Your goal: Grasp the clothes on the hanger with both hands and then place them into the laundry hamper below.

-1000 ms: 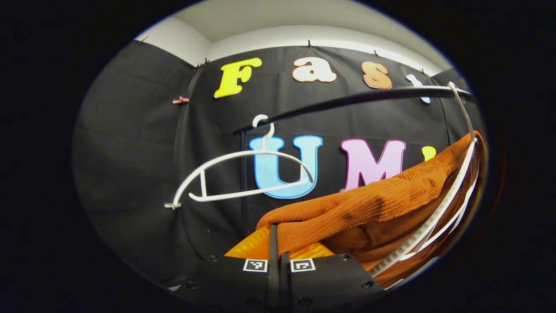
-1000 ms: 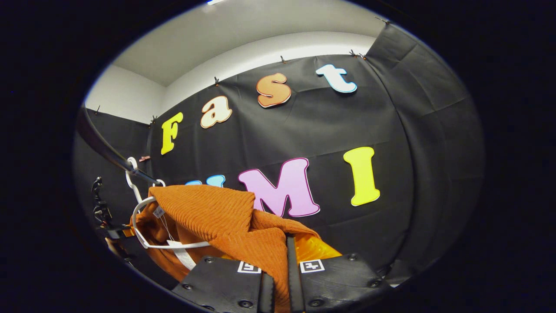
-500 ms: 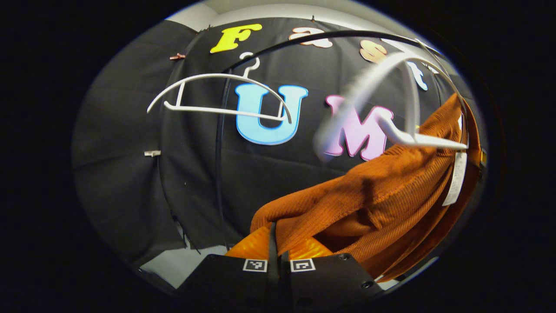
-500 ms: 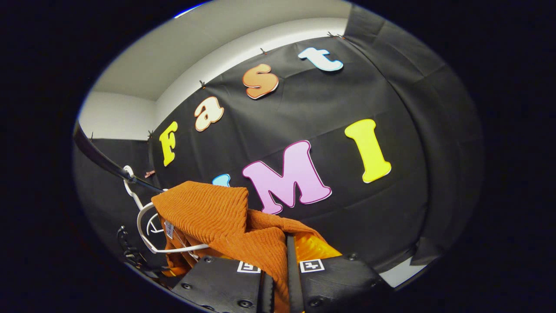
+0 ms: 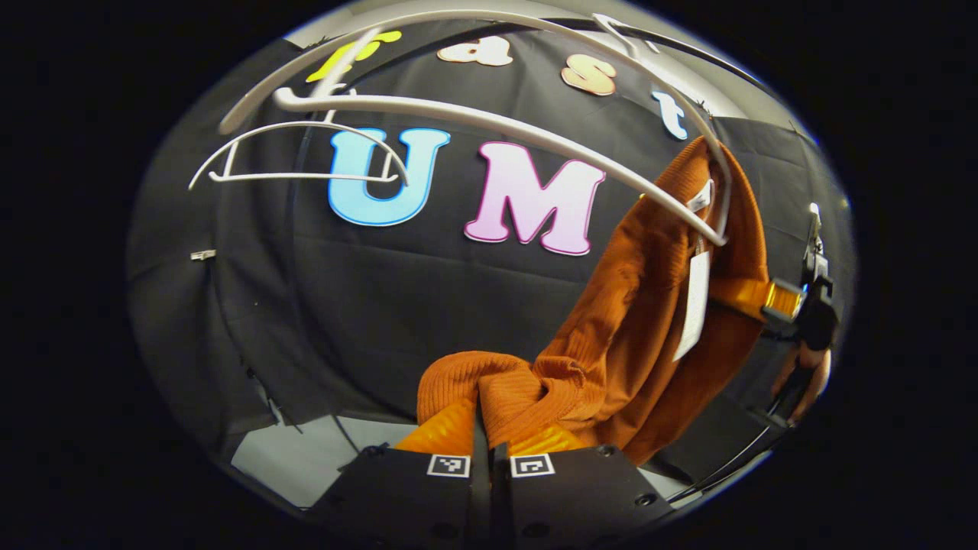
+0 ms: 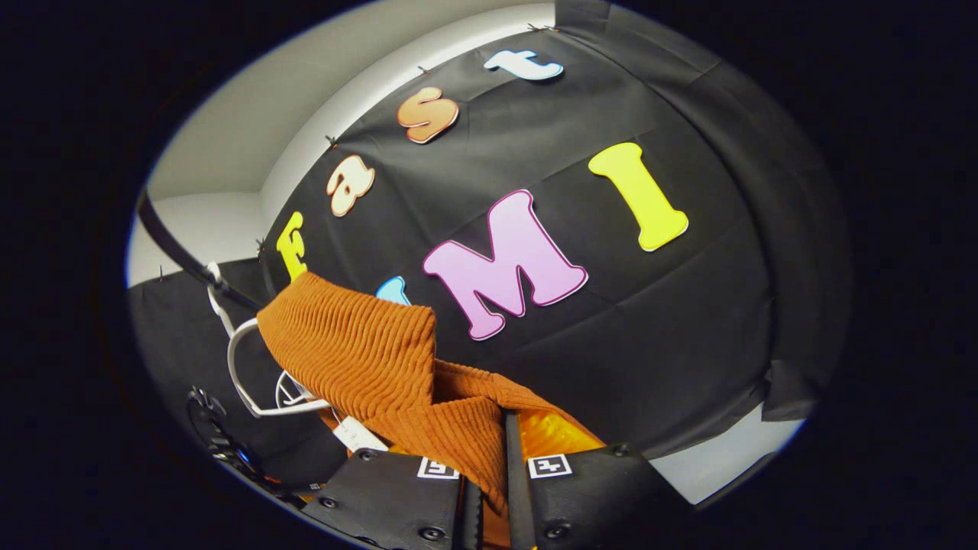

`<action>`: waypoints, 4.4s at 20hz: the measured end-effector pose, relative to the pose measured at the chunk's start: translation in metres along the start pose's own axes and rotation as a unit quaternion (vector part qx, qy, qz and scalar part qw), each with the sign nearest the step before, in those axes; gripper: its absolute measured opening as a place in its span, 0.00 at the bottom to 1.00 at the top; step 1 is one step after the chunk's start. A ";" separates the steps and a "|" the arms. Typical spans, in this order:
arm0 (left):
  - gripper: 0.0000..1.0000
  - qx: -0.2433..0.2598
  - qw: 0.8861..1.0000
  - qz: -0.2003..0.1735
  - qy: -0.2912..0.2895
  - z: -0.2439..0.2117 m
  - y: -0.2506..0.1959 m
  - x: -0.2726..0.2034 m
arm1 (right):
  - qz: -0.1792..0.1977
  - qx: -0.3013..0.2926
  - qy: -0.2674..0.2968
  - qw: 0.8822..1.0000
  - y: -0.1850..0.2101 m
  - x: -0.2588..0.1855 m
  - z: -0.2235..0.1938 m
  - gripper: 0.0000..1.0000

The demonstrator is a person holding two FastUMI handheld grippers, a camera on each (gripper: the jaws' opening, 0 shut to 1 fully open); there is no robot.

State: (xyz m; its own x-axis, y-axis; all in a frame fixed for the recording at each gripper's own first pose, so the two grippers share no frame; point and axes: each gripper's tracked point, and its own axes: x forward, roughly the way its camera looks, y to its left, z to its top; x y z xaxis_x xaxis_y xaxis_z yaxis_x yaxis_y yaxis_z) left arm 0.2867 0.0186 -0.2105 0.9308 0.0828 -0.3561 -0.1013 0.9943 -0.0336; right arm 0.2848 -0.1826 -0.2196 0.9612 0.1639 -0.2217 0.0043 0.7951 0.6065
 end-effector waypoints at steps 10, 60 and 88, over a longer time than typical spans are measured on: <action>0.05 0.026 1.000 0.004 -0.005 0.006 0.005 0.007 | -0.166 0.001 0.072 0.984 -0.115 -0.014 -0.069 0.24; 0.96 0.014 0.994 0.086 0.069 -0.075 0.074 -0.079 | -0.010 -0.042 0.297 0.954 0.091 -0.084 -0.239 0.99; 0.92 0.073 0.984 -0.025 -0.163 0.079 0.056 -0.374 | -0.021 -0.182 -0.058 0.981 0.318 -0.314 -0.063 0.98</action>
State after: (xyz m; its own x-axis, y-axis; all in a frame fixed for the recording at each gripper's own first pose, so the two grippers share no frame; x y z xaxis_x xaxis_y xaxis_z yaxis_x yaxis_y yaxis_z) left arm -0.0390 0.0485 -0.0052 0.9989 0.0262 -0.0378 -0.0223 0.9947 0.1002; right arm -0.0328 0.0560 -0.0053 0.9872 0.0757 -0.1402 -0.0336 0.9590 0.2813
